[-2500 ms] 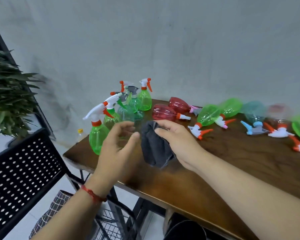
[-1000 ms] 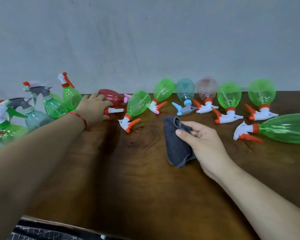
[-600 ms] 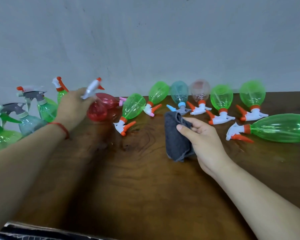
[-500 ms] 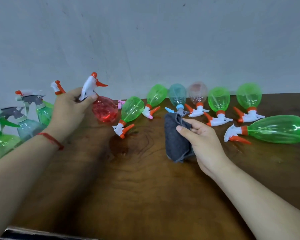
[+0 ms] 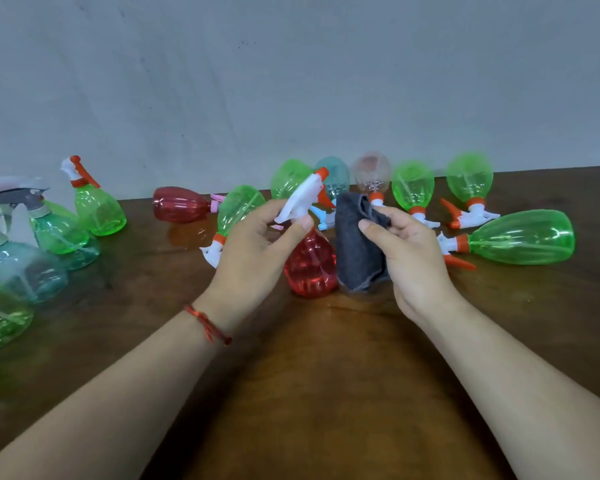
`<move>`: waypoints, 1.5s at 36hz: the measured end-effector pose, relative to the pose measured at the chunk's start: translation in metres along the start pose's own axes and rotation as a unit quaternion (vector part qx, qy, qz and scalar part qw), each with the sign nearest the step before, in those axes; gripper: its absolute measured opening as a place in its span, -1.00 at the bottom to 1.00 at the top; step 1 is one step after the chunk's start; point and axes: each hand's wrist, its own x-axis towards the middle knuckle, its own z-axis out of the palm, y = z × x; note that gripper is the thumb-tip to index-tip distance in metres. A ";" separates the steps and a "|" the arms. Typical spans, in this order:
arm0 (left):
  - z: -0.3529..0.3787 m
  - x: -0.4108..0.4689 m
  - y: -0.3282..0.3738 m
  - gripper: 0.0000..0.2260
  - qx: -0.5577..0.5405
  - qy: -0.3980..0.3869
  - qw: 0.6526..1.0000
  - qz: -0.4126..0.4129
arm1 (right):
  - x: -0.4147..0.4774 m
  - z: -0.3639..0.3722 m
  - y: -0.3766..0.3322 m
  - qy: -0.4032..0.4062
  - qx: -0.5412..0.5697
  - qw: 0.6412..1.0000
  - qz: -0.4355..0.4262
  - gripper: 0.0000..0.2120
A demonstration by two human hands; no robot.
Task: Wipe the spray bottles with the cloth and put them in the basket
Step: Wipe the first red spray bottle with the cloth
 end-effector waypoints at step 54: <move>0.017 -0.029 -0.025 0.08 -0.041 -0.180 0.982 -0.031 | -0.006 0.001 -0.002 -0.097 -0.243 0.962 -0.084 -0.55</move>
